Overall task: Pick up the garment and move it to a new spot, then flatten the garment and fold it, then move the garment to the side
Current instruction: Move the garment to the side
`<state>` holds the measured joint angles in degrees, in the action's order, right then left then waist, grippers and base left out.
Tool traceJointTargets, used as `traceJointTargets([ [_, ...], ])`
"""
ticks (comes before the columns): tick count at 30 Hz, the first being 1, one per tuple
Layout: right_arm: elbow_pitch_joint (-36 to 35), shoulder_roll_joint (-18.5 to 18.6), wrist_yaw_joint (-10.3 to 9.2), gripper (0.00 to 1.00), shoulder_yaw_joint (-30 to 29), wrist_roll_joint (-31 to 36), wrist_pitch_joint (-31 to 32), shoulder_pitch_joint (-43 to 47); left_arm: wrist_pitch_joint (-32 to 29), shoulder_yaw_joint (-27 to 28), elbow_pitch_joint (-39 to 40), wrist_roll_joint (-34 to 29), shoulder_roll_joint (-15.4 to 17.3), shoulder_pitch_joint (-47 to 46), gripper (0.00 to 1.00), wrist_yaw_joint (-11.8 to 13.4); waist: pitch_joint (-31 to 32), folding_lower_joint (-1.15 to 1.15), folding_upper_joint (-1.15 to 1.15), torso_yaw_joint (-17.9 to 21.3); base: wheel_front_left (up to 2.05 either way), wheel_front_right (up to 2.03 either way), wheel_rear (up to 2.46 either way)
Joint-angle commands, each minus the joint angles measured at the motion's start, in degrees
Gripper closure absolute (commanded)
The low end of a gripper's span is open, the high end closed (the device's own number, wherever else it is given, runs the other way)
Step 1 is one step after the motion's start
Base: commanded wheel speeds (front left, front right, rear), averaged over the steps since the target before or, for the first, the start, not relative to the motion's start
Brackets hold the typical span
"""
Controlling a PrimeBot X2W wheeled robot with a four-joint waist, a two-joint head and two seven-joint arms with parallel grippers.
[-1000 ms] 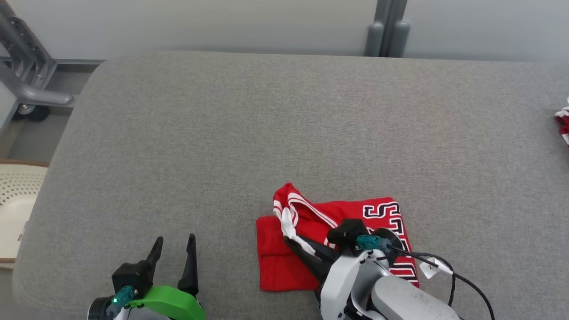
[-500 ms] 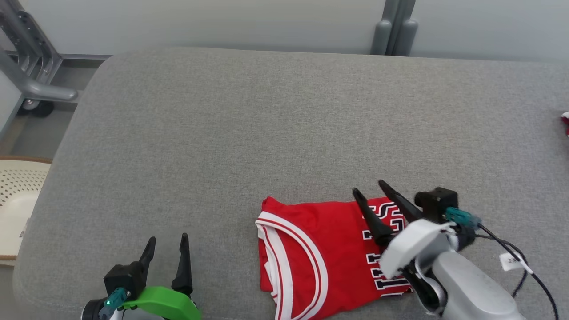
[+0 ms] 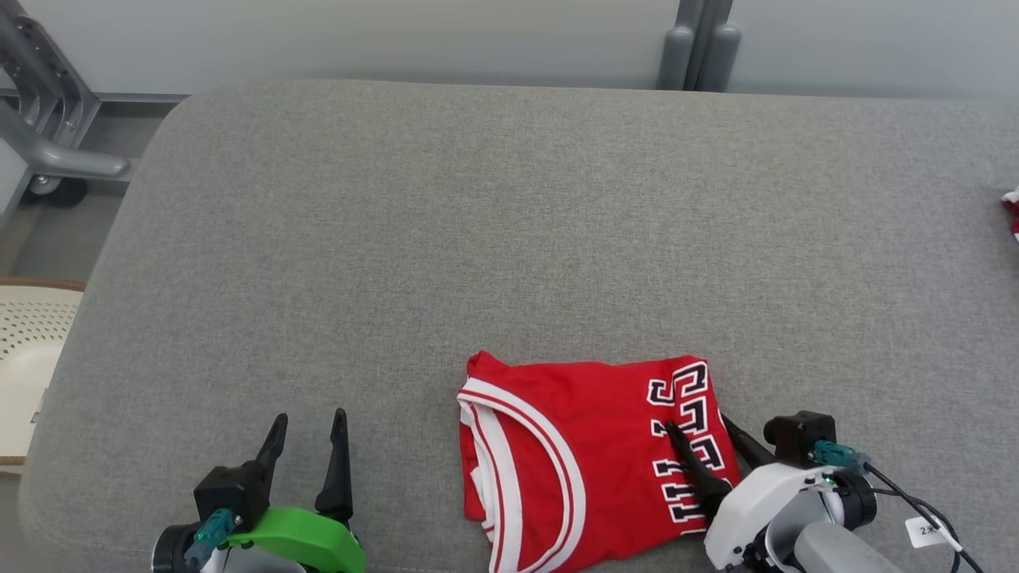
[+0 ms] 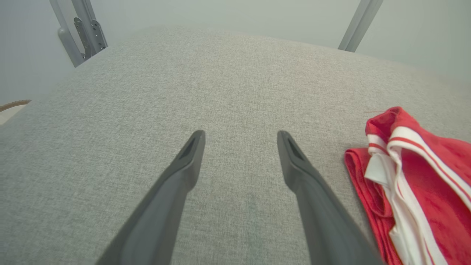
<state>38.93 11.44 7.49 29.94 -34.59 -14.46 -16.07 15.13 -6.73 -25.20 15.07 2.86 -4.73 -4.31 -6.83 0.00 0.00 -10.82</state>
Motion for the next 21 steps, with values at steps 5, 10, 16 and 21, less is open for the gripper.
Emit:
traceJointTargets([
  [5,2.8,-1.0,-0.01,1.00,0.5,-0.3,0.1,-2.3,0.0,-0.1,0.9,-0.6,0.1,-0.8,0.00,-0.3,0.3,0.00,0.00,-0.4,0.00,0.00,0.00],
  [10,3.9,-0.2,-0.06,1.00,-3.0,1.1,-0.7,-4.3,0.0,-0.5,2.3,-1.1,0.1,-1.0,0.00,-0.5,1.5,0.00,0.00,3.2,0.00,0.00,0.00],
  [16,2.8,-1.0,-0.06,1.00,-7.5,3.0,-0.7,-3.9,0.0,-1.4,3.8,-2.5,0.1,-0.6,0.00,-0.9,3.0,0.00,0.00,13.0,0.00,0.00,0.00],
  [21,2.4,-1.6,-0.06,1.00,-8.9,4.6,-0.7,-3.1,0.0,-1.9,4.9,-3.0,0.1,-0.8,0.00,-1.2,3.4,0.00,0.00,23.2,0.00,0.00,0.00],
])
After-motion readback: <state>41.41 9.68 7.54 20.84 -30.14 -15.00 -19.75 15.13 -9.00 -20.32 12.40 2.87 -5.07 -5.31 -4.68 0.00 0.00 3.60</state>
